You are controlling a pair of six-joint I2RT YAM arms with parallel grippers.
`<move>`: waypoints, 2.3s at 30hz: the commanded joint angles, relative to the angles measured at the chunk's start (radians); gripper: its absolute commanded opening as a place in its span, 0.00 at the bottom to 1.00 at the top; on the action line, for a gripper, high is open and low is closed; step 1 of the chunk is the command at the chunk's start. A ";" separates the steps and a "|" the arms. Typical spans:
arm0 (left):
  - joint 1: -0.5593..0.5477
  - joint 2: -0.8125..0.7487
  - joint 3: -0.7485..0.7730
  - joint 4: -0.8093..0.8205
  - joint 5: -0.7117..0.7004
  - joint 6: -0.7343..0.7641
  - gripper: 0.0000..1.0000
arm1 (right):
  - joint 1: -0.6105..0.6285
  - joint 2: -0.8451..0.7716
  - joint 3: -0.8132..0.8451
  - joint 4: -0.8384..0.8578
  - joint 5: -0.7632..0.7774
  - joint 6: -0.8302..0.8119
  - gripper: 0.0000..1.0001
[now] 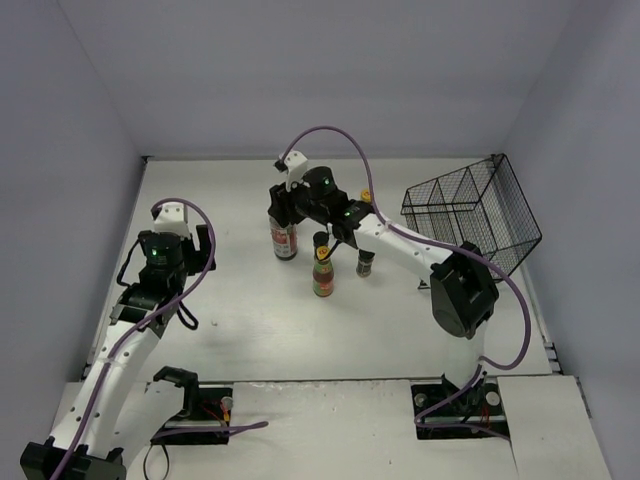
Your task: Organize the condiment bottles
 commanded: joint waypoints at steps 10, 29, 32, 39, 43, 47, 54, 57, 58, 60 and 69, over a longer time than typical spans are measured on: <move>-0.002 -0.015 0.026 0.067 0.000 0.020 0.77 | 0.017 -0.081 0.084 0.102 0.008 -0.046 0.00; -0.004 -0.035 0.010 0.073 0.000 0.028 0.77 | 0.017 -0.242 0.533 -0.191 0.095 -0.204 0.00; -0.008 -0.038 0.009 0.073 0.000 0.030 0.77 | -0.035 -0.289 0.552 -0.227 0.156 -0.218 0.00; -0.014 -0.045 0.007 0.073 0.000 0.033 0.77 | -0.206 -0.424 0.524 -0.271 0.288 -0.282 0.00; -0.017 -0.050 0.007 0.075 -0.002 0.037 0.77 | -0.258 -0.486 0.472 -0.265 0.428 -0.357 0.00; -0.027 -0.053 0.006 0.075 -0.003 0.039 0.77 | -0.328 -0.542 0.414 -0.254 0.535 -0.409 0.00; -0.039 -0.058 0.006 0.072 -0.006 0.045 0.77 | -0.582 -0.594 0.306 -0.254 0.485 -0.339 0.00; -0.043 -0.058 0.006 0.072 -0.006 0.047 0.77 | -0.697 -0.590 0.265 -0.254 0.418 -0.273 0.00; -0.046 -0.058 0.006 0.072 -0.006 0.047 0.77 | -0.722 -0.590 0.254 -0.244 0.404 -0.258 0.00; -0.047 -0.056 0.007 0.070 -0.008 0.047 0.77 | -0.761 -0.587 0.219 -0.213 0.385 -0.224 0.00; -0.050 -0.053 0.006 0.069 0.001 0.047 0.77 | -0.885 -0.541 0.148 -0.126 0.358 -0.150 0.00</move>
